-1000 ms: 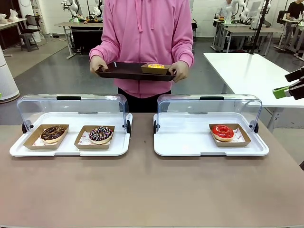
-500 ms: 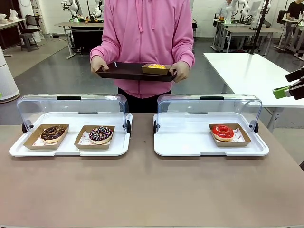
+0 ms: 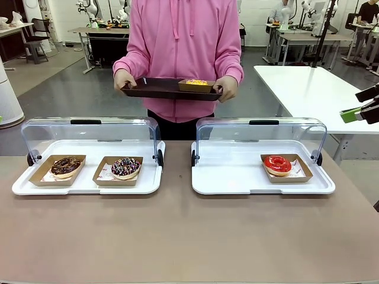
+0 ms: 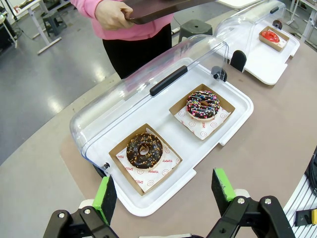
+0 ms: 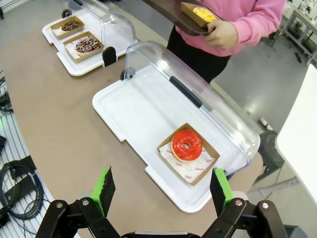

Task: Provide the desired donut to the person.
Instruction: Pick up and lift the Paper togo box containing the Donut pointed at by the person.

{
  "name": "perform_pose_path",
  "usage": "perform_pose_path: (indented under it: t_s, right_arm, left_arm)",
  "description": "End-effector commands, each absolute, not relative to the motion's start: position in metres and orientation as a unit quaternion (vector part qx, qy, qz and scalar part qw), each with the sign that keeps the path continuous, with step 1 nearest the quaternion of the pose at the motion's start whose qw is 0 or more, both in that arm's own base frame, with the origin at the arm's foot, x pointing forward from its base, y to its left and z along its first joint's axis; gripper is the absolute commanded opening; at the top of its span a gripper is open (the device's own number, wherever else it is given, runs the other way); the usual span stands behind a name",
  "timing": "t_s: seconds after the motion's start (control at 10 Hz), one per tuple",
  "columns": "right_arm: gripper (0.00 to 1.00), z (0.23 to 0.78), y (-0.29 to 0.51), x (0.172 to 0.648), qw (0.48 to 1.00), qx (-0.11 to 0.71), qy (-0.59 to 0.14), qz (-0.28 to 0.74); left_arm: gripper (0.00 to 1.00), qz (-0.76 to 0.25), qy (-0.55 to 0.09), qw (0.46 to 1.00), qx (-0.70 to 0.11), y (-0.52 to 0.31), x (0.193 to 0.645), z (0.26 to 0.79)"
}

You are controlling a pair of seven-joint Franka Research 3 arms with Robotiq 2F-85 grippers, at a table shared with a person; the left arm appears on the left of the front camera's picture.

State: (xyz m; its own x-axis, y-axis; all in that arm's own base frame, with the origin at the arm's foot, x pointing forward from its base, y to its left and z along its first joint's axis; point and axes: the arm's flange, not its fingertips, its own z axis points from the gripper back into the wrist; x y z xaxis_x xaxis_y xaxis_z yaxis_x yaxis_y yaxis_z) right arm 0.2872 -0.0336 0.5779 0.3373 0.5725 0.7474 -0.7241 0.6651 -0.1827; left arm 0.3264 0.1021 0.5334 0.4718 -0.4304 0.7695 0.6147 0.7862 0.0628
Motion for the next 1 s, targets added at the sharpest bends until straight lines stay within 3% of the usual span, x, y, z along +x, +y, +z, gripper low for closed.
perform_pose_path:
  t_s: [0.0,0.9]
  right_arm:
    - [1.00,0.5767,-0.0329,0.2860,0.819,0.089,-0.408,0.394]
    - [1.00,0.5767,-0.0329,0.2860,0.819,0.089,-0.408,0.394]
  left_arm:
    - [1.00,-0.308,-0.413,0.849,-0.115,0.1032,0.3269,0.5319]
    - [1.00,-0.308,-0.413,0.849,-0.115,0.1032,0.3269,0.5319]
